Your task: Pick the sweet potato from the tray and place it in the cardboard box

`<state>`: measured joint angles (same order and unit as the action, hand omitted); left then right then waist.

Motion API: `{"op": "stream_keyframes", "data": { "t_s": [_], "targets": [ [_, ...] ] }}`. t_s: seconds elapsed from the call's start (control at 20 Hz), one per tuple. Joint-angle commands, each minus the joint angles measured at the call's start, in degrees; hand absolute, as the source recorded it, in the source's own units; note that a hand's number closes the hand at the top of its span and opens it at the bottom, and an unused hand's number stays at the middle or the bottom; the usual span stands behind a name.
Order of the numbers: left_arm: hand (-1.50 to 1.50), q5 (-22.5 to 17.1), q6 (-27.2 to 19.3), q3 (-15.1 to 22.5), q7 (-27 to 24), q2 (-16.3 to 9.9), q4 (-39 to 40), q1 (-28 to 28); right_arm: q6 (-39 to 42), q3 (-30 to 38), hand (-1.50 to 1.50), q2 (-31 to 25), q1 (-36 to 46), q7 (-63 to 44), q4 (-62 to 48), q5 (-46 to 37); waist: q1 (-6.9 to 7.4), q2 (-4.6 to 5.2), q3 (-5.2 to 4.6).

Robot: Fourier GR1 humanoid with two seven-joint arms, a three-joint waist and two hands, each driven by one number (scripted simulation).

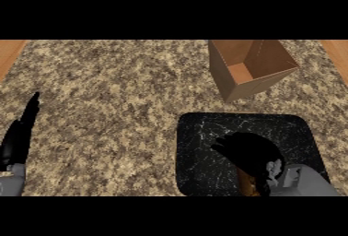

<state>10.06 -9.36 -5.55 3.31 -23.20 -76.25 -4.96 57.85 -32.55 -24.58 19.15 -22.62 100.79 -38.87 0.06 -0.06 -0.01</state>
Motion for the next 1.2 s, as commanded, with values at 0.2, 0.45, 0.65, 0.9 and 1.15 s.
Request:
{"op": "stream_keyframes", "data": {
  "t_s": [0.2, 0.45, 0.65, 0.9, 1.15],
  "targets": [
    [0.0, 0.0, 2.4, -2.2, 1.1, -0.6, -0.4, -1.1, 0.4, -3.3, -1.5, -0.2, -5.0, -2.4, -1.2, -7.1, 0.0, 0.02, 0.02],
    [0.0, 1.9, 0.5, -1.2, -0.2, 2.1, 1.8, -2.4, -6.2, -5.4, 1.5, 3.4, -2.1, -0.4, -10.9, -12.3, 0.21, 0.14, 0.02],
    [0.0, 0.1, 3.5, -3.0, 0.9, -0.1, -2.1, 0.3, -16.5, -6.4, 1.5, -2.5, -0.7, 8.9, -9.0, -17.7, 0.51, 0.06, 0.05],
    [0.0, 0.9, 3.2, -2.5, 1.3, 0.8, -1.9, 0.7, -26.5, -1.7, 1.5, -3.5, -5.2, 7.8, -8.8, -20.3, -0.06, -0.02, 0.09],
    [0.0, 0.7, 0.7, -5.0, 0.8, 0.6, -0.4, 1.7, -37.5, 24.7, 1.5, -1.9, -9.9, -0.2, -10.5, -10.4, -6.04, -0.44, 0.62]
  ]
}}
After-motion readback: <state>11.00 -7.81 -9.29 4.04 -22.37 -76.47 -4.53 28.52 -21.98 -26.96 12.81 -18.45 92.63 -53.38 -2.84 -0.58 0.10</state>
